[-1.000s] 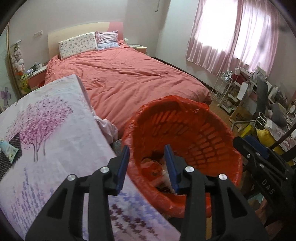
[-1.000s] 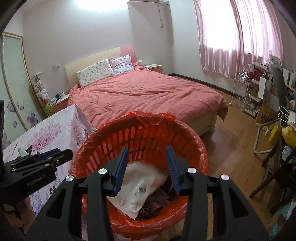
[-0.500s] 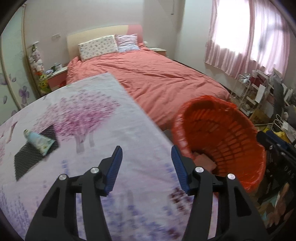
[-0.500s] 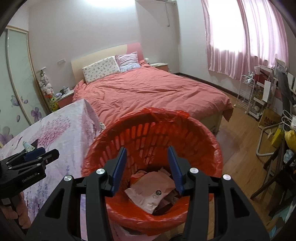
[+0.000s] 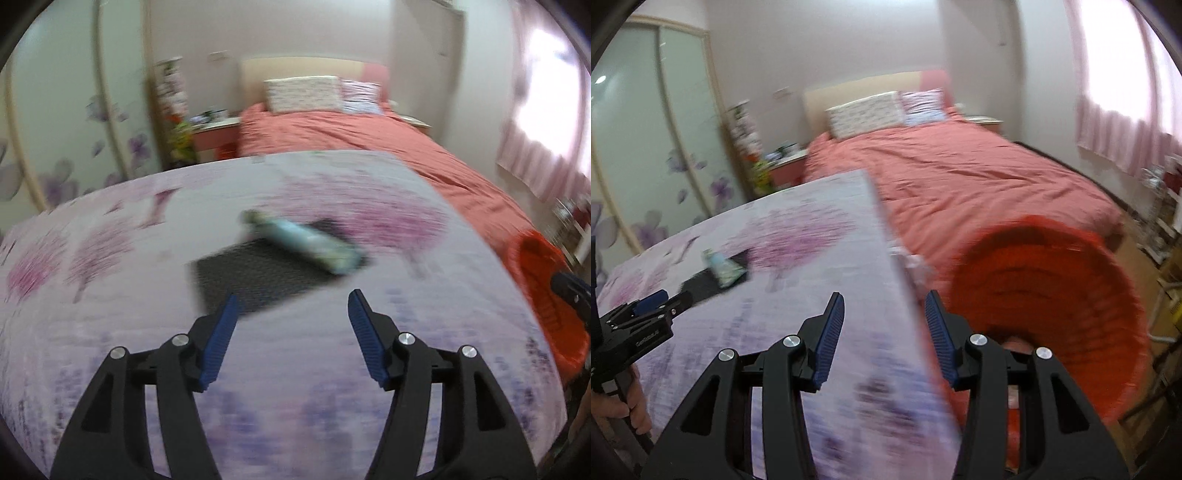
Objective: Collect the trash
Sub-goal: 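Return to the bed and grasp the blue hand-cream tube with the right tool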
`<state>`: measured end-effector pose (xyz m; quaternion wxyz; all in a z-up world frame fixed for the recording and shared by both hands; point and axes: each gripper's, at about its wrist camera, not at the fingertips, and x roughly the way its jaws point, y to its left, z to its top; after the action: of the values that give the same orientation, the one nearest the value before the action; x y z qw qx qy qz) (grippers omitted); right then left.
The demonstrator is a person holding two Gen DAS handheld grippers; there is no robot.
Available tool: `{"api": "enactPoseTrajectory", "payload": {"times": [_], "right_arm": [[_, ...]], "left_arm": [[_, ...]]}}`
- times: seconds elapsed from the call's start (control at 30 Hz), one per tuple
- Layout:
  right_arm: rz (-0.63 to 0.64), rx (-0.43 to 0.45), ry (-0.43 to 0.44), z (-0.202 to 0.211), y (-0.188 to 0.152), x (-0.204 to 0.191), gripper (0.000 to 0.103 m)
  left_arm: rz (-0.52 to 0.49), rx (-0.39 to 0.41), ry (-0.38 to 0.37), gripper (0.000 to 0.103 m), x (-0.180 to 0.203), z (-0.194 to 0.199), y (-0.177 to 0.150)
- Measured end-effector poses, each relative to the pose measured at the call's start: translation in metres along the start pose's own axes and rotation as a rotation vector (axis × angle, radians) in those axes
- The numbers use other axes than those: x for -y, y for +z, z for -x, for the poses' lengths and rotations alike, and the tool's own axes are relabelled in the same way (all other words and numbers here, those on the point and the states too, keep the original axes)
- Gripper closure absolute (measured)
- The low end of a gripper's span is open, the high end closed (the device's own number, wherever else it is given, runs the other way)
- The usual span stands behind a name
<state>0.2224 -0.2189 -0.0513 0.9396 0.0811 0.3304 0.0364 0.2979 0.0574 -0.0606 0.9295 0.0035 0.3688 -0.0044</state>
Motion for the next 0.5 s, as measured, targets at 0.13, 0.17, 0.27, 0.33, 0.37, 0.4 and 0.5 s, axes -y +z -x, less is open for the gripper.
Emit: {"api": "enactPoseTrajectory", "payload": {"times": [0.13,0.17,0.27,0.33,0.37,0.4,0.5], "right_arm": [[0.062,-0.041,0.095,-0.030,0.008,-0.052,0.056],[0.076,-0.051,0.115,-0.037,0.011,-0.065,0.056],[0.114,-0.074,0.170,-0.059,0.017,-0.099,0.056],[0.136,-0.088,0.197,-0.074,0.023,-0.121,0.056],[0.142,-0.093,0.203,-0.081,0.026,-0.130,0.056],[0.153,-0.101,0.212,-0.091,0.031,-0.140,0.056],[0.179,-0.128,0.220,-0.117,0.040,-0.161,0.056]], "left_arm": [[0.084,-0.003,0.057,0.042,-0.058,0.001,0.000],[0.100,-0.001,0.066,0.042,-0.070,0.002,-0.001],[0.127,0.009,0.098,0.041,-0.099,0.004,-0.002],[0.142,0.016,0.115,0.040,-0.114,0.005,-0.002],[0.149,0.018,0.119,0.040,-0.118,0.003,-0.001],[0.161,0.020,0.122,0.040,-0.125,0.003,-0.001],[0.196,0.022,0.117,0.040,-0.139,0.000,0.003]]}}
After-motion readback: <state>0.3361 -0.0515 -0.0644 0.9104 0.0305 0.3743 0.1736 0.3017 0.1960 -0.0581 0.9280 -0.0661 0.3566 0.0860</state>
